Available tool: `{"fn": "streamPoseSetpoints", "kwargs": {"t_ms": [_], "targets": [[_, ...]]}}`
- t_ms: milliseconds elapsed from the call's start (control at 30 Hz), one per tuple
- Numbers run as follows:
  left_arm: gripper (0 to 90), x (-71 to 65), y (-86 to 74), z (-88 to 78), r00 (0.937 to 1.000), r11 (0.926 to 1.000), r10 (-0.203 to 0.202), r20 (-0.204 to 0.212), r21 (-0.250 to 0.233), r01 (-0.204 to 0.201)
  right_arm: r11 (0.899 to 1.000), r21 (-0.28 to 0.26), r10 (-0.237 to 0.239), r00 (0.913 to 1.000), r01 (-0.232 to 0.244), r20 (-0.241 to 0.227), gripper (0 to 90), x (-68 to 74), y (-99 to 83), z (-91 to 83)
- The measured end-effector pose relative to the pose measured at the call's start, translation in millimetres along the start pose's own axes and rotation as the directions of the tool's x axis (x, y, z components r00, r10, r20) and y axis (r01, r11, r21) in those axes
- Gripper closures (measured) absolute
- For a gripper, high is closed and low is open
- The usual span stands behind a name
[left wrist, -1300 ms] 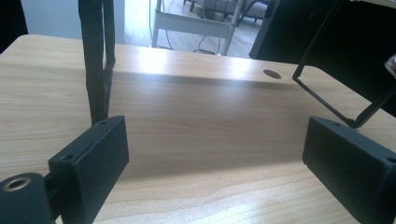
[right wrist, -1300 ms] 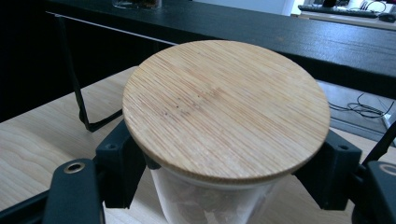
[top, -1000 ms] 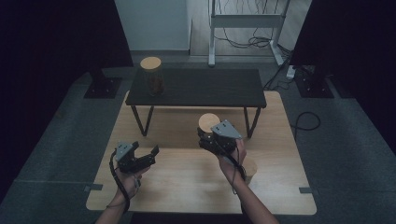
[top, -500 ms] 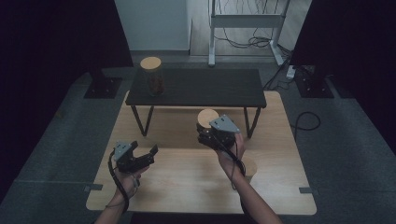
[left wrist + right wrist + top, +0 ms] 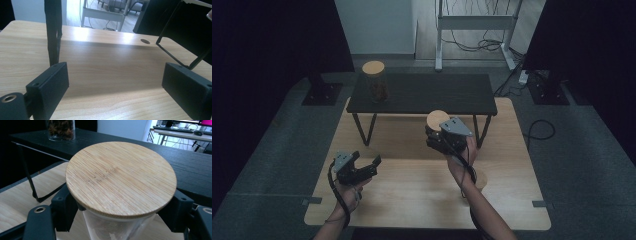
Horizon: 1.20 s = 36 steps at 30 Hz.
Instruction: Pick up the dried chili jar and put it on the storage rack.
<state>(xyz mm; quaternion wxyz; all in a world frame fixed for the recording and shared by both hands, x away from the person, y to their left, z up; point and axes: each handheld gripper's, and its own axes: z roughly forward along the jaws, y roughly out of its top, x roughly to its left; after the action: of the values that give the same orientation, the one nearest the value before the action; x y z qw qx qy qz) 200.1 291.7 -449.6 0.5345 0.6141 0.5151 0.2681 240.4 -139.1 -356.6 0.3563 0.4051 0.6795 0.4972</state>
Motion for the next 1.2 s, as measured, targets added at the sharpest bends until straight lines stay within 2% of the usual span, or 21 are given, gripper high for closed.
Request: {"fn": "streamPoseSetpoints", "kwargs": {"t_ms": [200,333,833,1200], "targets": [[6.7,0.4,0.2,0.1,1.0000,1.0000,-0.001,-0.002,0.002,0.001,1.000,-0.003,-0.002,0.9999,0.002,0.013,25.6,-1.4,3.2,0.7],[6.7,0.3,0.2,0.2,1.0000,1.0000,-0.002,-0.002,0.002,0.002,0.999,0.008,-0.032,0.9994,0.032,0.016,25.6,1.4,4.7,3.0],[6.8,0.7,0.7,-0.8,1.0000,1.0000,0.000,-0.002,-0.002,0.000,1.000,-0.003,-0.031,0.9992,0.031,0.024,25.6,1.7,13.3,4.9],[6.8,0.4,0.9,-1.0,1.0000,1.0000,-0.002,-0.001,-0.003,0.002,0.999,-0.003,-0.048,0.9984,0.048,0.030,25.6,5.0,19.0,9.1]]}}
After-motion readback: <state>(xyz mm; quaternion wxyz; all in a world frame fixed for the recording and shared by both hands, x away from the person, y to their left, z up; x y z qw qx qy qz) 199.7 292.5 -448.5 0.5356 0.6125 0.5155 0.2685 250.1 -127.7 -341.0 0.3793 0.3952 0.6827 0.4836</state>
